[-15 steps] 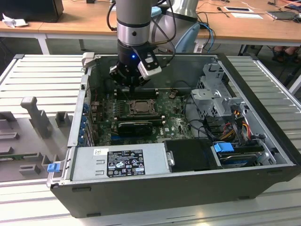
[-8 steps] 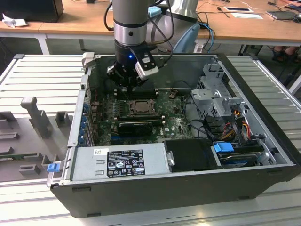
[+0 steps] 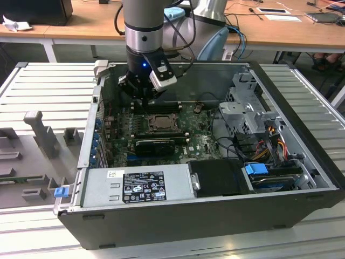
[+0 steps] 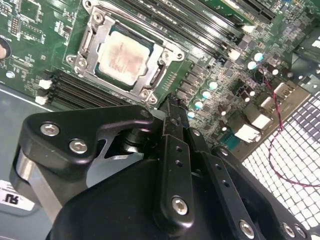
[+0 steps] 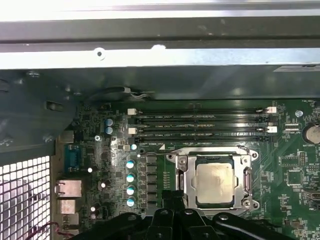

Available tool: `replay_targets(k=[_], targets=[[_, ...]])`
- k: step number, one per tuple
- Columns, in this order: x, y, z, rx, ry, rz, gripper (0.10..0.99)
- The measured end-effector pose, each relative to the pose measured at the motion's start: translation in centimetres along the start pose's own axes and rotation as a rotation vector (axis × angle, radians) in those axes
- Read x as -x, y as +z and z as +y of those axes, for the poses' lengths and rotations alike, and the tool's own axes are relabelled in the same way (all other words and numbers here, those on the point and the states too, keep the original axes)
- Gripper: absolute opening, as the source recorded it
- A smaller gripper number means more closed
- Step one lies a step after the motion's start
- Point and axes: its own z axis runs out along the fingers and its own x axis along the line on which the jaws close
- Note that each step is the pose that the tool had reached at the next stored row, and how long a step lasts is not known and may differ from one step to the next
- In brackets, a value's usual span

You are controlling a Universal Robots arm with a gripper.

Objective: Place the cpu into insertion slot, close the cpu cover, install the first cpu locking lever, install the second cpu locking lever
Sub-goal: 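Install the first cpu locking lever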

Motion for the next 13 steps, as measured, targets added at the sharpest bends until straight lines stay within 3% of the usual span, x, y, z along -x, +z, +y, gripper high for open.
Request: replay_targets(k=[4, 7, 13], targets=[[-0.71, 0.0, -0.01, 0.0, -0.001, -0.0003, 0.106], [-1.74, 0.01, -0.02, 0.0, -0.002, -0.0007, 0.106], [-2.2, 0.13, 0.35, 0.006, -0.006, -0.0005, 0.106]])
